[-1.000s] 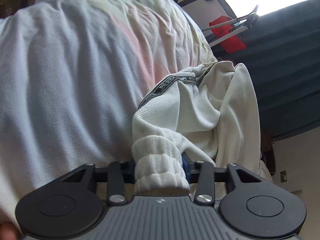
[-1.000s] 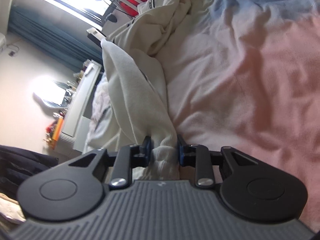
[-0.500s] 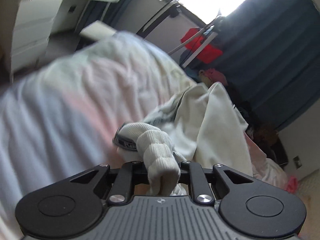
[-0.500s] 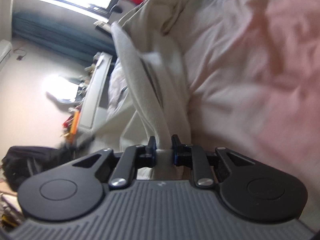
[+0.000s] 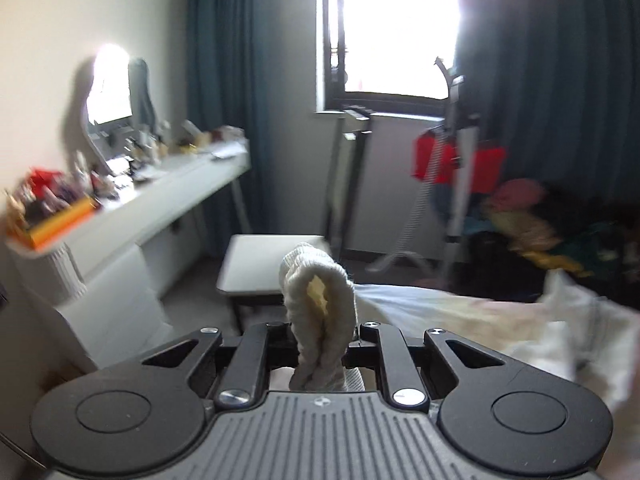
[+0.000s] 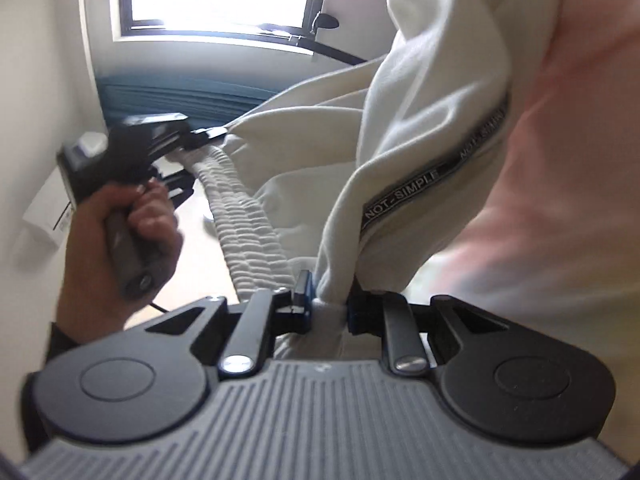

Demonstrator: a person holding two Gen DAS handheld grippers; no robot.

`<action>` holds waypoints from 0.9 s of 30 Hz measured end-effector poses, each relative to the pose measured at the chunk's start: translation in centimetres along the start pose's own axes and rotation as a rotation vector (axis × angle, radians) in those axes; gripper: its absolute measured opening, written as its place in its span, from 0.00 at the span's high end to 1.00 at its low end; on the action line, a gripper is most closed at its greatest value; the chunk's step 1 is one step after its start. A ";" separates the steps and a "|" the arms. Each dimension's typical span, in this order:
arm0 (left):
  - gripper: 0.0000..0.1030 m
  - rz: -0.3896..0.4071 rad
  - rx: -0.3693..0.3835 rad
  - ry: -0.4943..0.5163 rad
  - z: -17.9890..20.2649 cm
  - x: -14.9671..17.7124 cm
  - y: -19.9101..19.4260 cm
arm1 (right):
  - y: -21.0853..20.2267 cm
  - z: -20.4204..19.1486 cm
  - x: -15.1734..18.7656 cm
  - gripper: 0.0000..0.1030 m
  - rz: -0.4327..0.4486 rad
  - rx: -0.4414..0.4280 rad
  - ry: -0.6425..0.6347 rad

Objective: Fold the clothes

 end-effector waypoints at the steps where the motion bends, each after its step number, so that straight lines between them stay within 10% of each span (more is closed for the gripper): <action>1: 0.84 -0.018 -0.036 0.009 -0.4 0.1 2.4 | 2.4 0.1 0.4 0.81 -0.005 0.009 -0.001; 7: 0.84 -0.208 -0.074 -0.104 -3.1 5.3 16.9 | 11.7 4.3 -0.1 0.81 -0.048 0.160 -0.079; 12: 0.78 -0.233 -0.038 -0.102 -3.9 7.6 20.9 | 12.5 4.8 -0.4 0.77 -0.070 0.216 -0.158; 17: 0.31 -0.172 -0.020 -0.077 -4.0 7.5 16.0 | 11.7 2.0 0.3 0.65 -0.109 0.356 -0.263; 22: 0.09 -0.055 -0.034 -0.045 -2.3 6.2 5.6 | 7.6 -2.2 0.4 0.16 -0.095 0.483 -0.436; 27: 0.04 0.063 0.034 -0.006 0.9 6.3 -5.3 | -0.7 -6.8 -1.6 0.15 -0.022 0.475 -0.612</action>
Point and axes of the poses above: each gripper's, at about its wrist camera, not at the fingertips, and y roughly the way its jaws point, z to its right, x to its underside, the point moved 1 cm from there along y, roughly the way its jaws point, and after that the axes turned 15 degrees about y, right-handed, at the moved point
